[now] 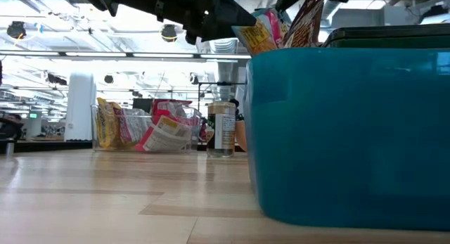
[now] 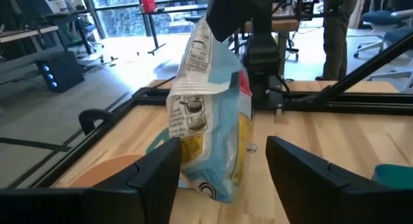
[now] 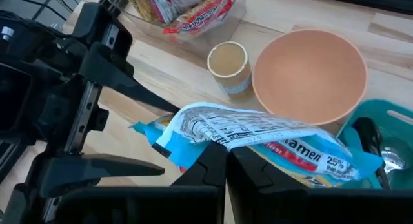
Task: Pick & Place Food Item
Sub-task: Put the blue noodle pack into the transparent bin
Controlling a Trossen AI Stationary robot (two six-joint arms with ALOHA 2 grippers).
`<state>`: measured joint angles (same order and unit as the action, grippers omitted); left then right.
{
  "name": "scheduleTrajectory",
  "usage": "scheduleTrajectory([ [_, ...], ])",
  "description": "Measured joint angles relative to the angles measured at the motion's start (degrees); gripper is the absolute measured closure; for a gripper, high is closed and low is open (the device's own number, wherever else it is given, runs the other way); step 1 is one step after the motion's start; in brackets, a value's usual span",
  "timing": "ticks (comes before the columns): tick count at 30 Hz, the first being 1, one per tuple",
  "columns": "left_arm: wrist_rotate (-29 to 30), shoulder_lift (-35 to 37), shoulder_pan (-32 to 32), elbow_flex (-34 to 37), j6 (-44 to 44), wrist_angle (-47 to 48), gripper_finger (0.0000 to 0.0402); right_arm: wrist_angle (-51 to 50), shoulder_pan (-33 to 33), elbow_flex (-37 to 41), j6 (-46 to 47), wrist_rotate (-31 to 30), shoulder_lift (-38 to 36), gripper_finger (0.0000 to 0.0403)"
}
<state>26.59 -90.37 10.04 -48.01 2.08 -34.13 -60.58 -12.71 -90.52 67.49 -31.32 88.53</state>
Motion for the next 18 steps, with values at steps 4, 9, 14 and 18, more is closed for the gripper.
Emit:
scheduleTrajectory([
  [4,0.0,0.0,0.0,0.0,0.0,0.2,0.0191,0.0,0.0,0.0,-0.1,0.0,0.0,0.0403],
  [9,0.1,0.0,0.0,0.0,0.0,0.4,0.0203,0.2,0.0,0.0,-0.5,0.0,0.0,0.0403],
  [14,0.1,0.0,0.0,0.0,0.0,1.9,0.0228,0.2,0.0,0.0,-0.6,0.3,0.0,0.0403],
  [18,0.2,0.0,0.0,0.0,0.0,2.5,0.0261,0.2,0.0,0.0,-0.6,0.4,0.0,0.0403],
])
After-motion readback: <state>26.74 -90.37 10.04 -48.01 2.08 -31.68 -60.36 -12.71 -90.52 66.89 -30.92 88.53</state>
